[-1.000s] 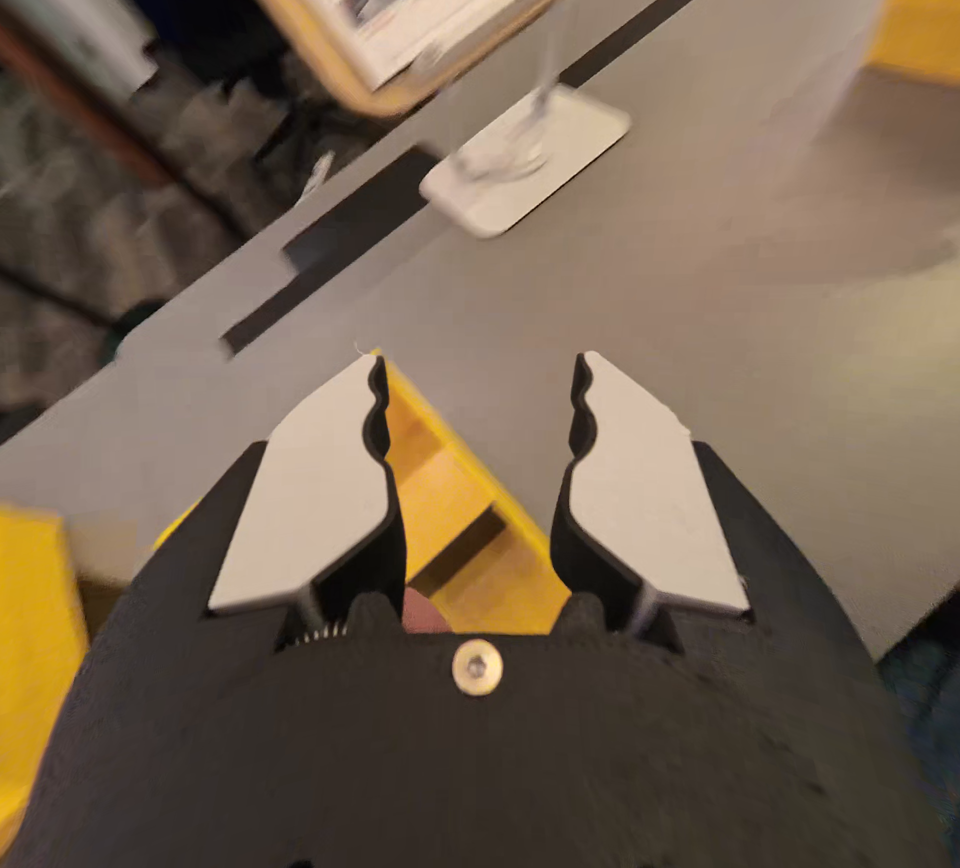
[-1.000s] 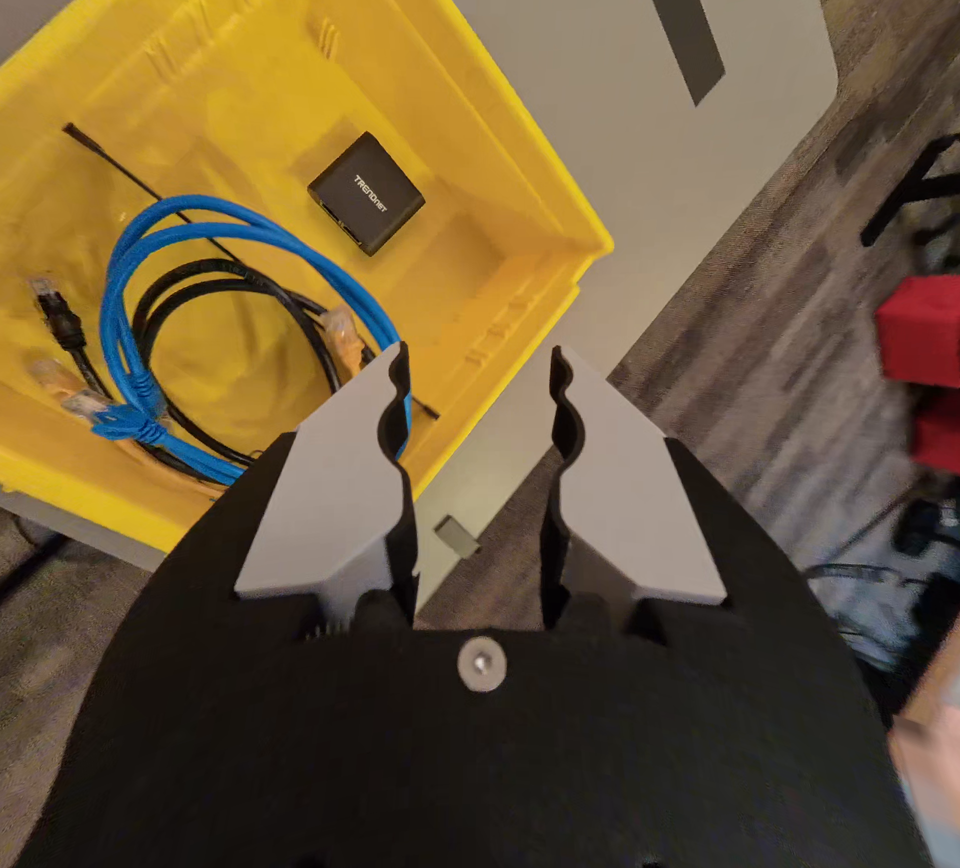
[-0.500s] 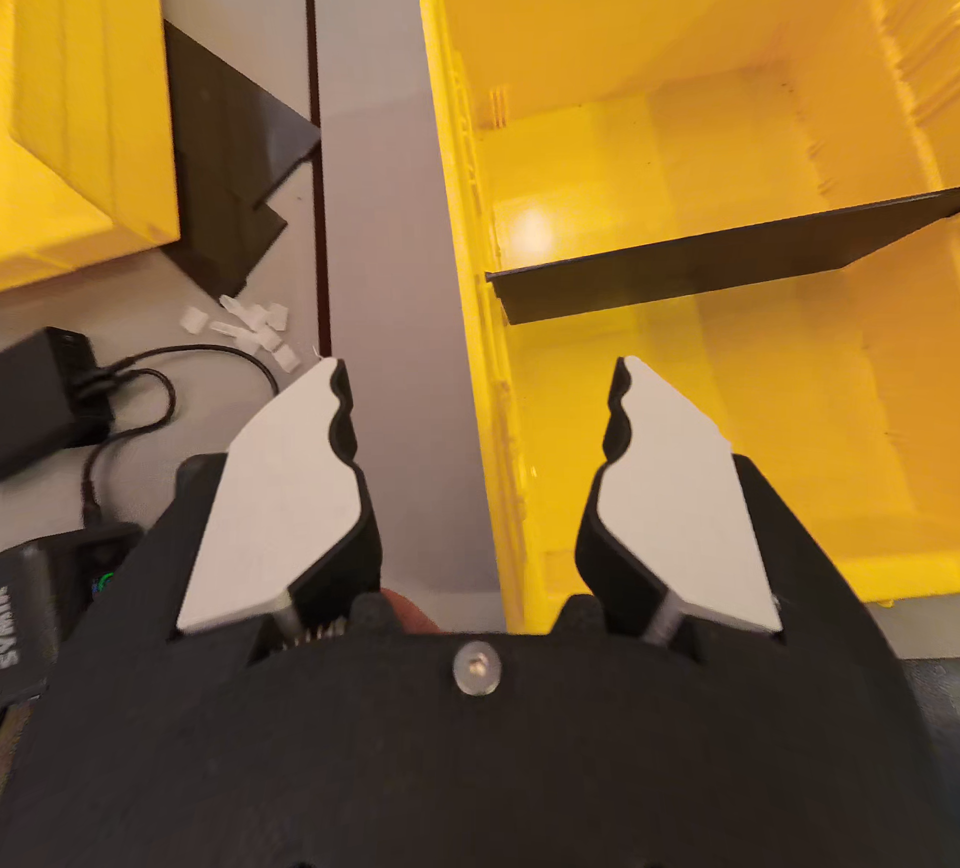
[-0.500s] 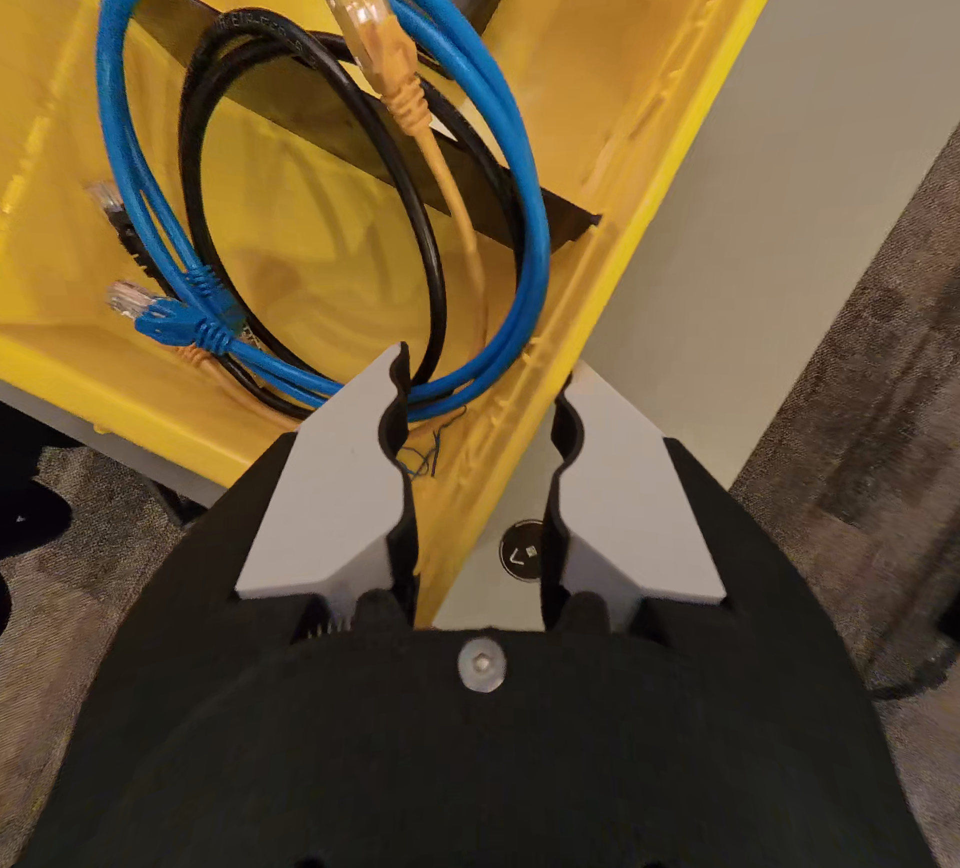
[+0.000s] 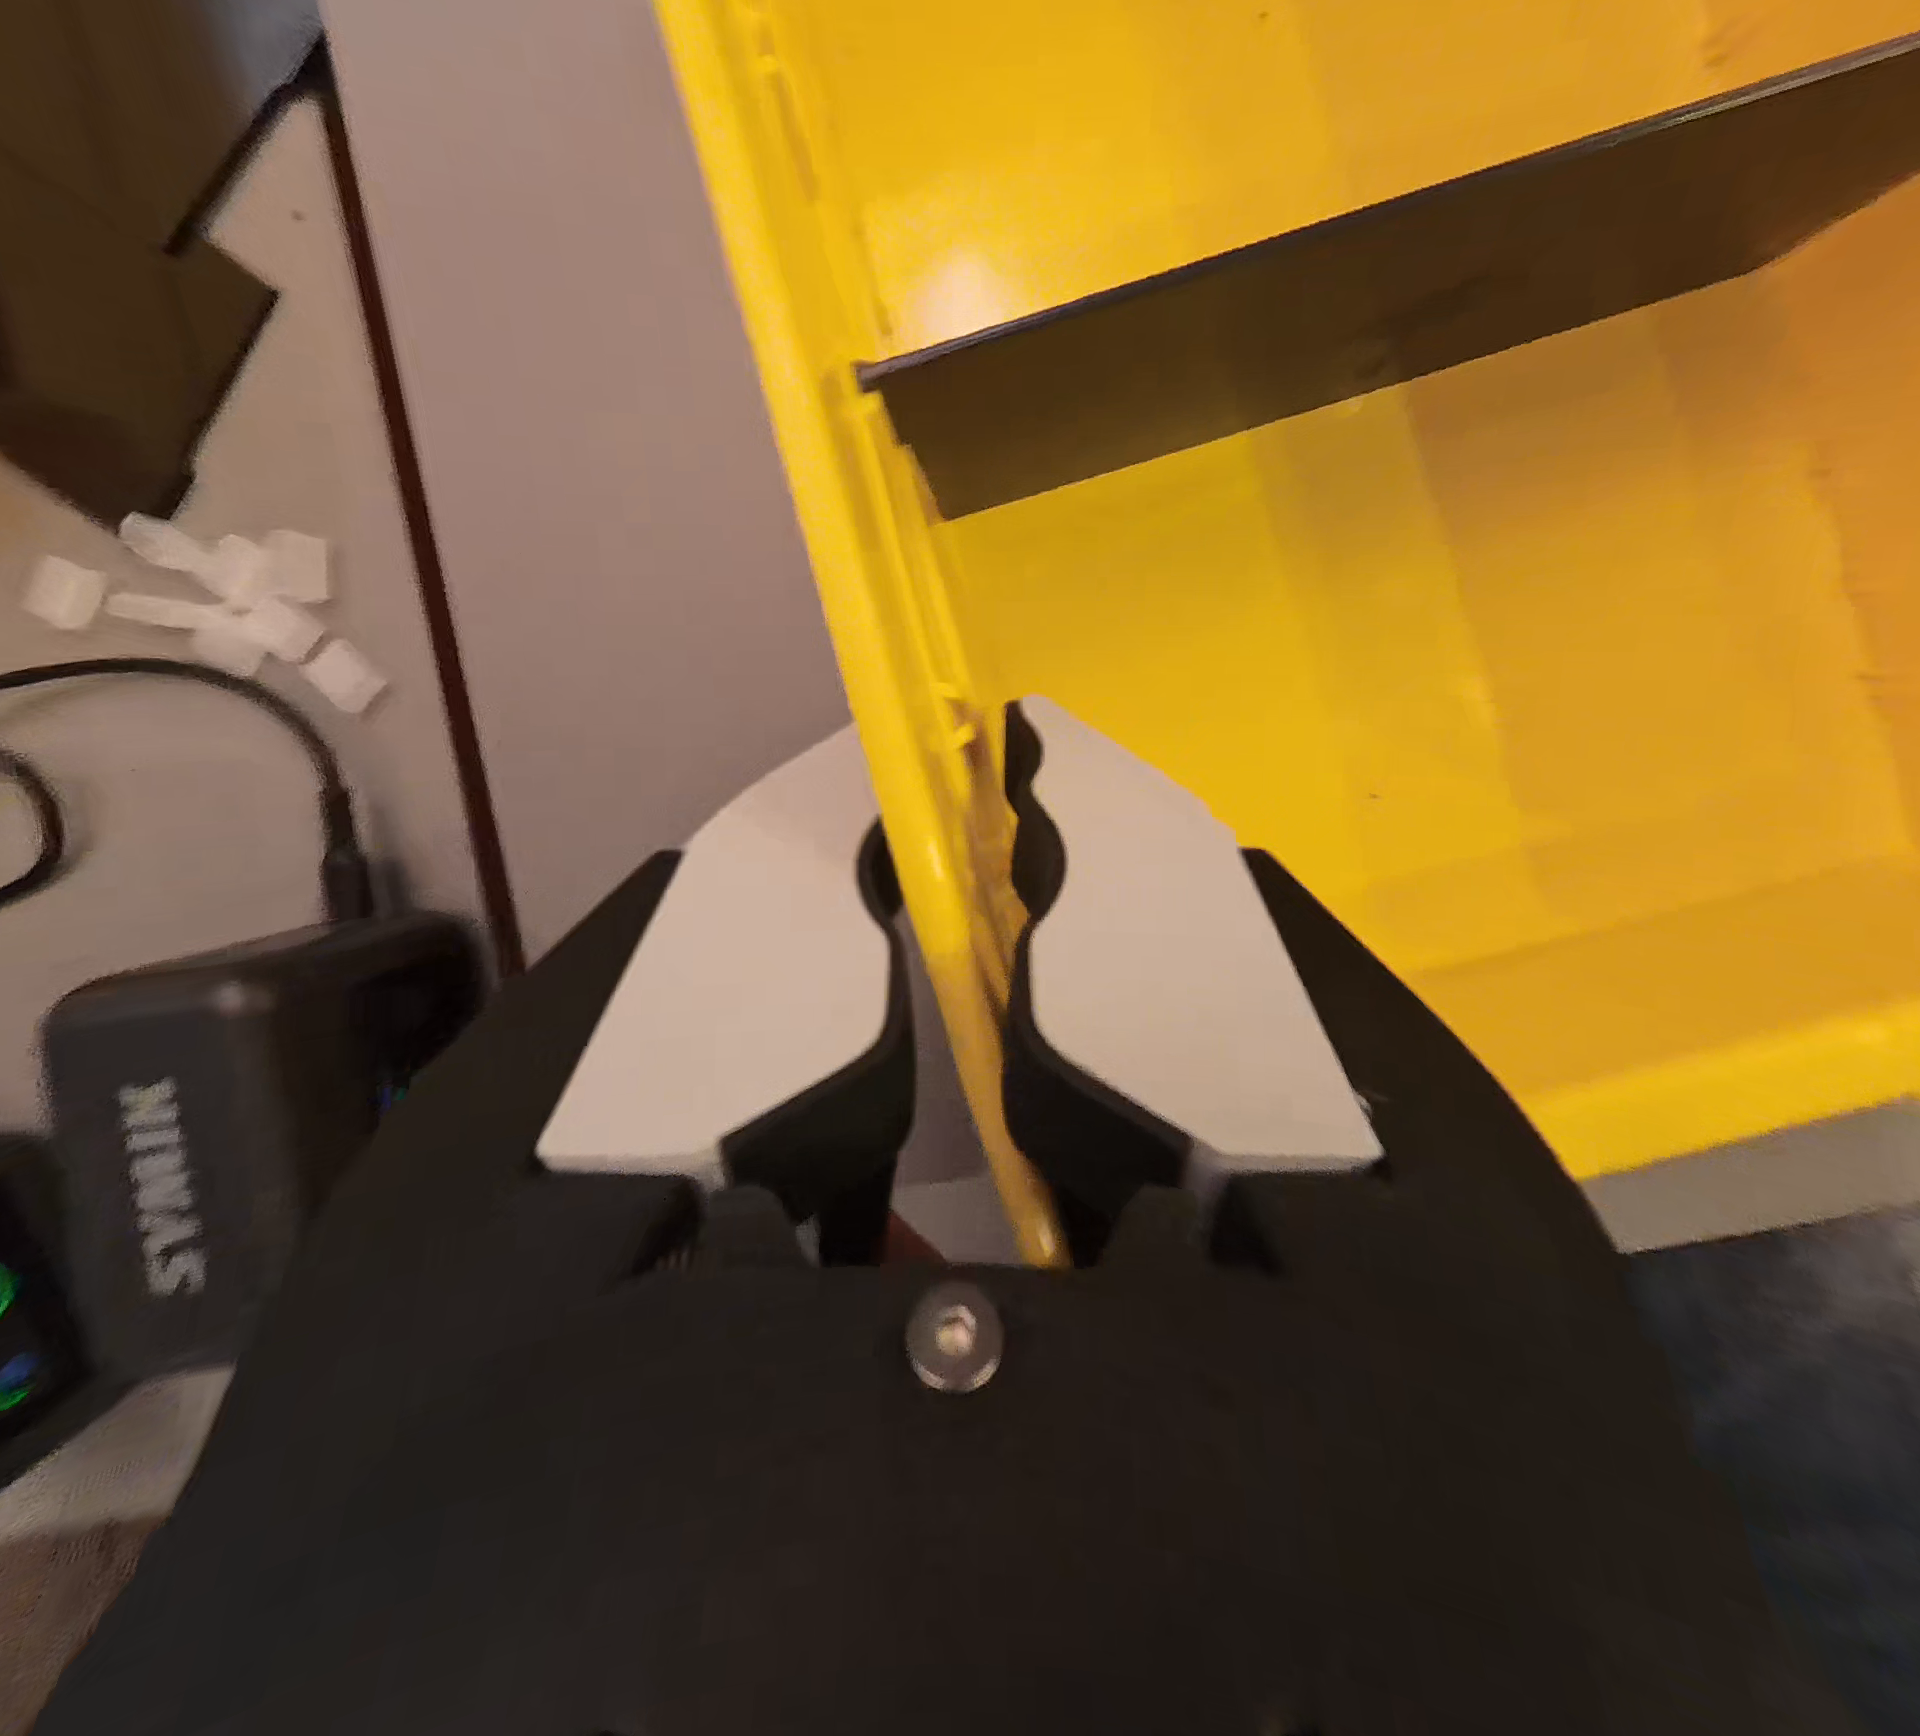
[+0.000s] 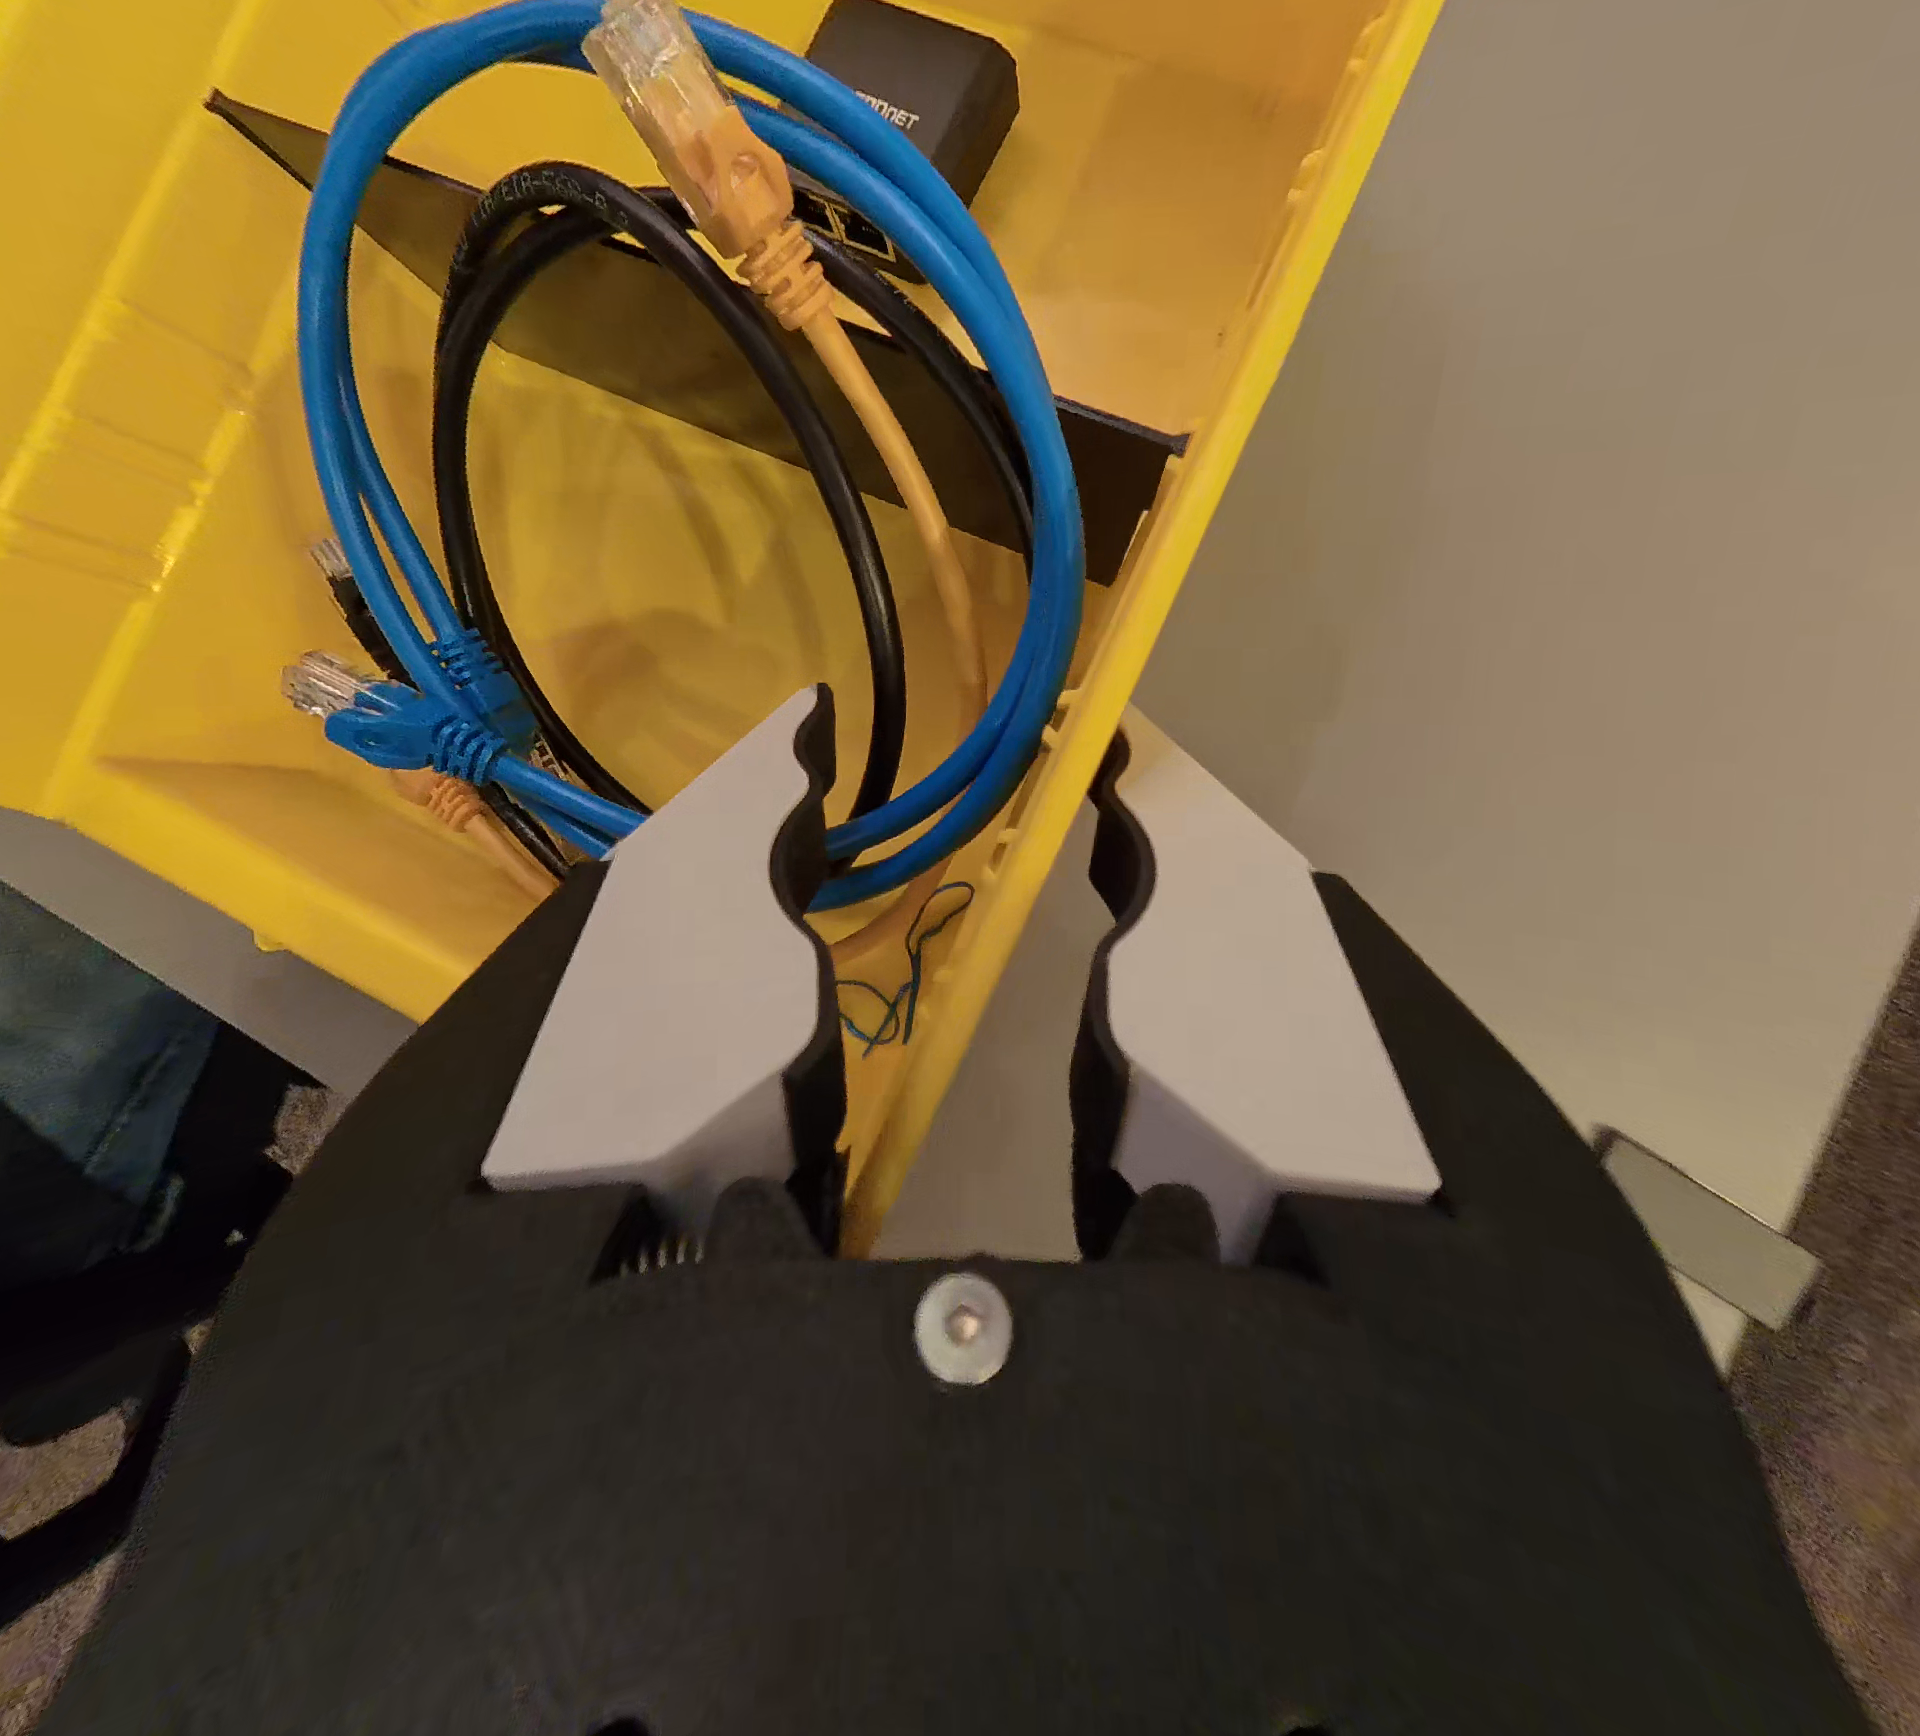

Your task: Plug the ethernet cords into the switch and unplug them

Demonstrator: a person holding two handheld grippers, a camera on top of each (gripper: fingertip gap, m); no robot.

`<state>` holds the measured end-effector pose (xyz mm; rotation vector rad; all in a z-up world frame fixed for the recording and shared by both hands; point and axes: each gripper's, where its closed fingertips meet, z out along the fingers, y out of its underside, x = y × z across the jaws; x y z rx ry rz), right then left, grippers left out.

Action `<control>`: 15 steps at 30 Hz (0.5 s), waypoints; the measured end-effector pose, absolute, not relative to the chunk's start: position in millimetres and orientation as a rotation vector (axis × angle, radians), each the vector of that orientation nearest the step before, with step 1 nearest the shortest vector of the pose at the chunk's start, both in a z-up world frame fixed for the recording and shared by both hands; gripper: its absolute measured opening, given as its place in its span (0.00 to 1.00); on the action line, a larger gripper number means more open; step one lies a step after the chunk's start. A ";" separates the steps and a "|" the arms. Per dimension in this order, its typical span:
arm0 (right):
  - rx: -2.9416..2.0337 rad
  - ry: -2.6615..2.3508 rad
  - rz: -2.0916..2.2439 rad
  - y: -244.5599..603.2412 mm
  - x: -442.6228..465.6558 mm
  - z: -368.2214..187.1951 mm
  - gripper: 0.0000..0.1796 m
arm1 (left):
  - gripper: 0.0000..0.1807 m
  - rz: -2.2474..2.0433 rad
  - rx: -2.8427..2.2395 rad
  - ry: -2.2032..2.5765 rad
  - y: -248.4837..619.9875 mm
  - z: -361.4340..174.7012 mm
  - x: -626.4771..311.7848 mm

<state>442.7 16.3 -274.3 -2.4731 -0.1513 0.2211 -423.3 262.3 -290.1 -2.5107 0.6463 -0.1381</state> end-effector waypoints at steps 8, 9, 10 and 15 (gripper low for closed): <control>-2.387 -0.185 0.266 46.2 386.7 -274.0 0.31 | 0.03 -0.237 -2.408 0.565 267.1 -278.7 -420.0; -2.378 -0.194 0.269 51.5 377.4 -273.9 0.31 | 0.03 -0.235 -2.397 0.556 267.1 -275.8 -420.4; -2.370 -0.203 0.270 57.0 367.5 -274.1 0.31 | 0.03 -0.235 -2.388 0.546 266.9 -272.1 -420.7; -2.341 -0.311 0.320 82.5 299.4 -273.7 0.40 | 0.03 -0.284 -2.310 0.481 261.8 -248.7 -421.2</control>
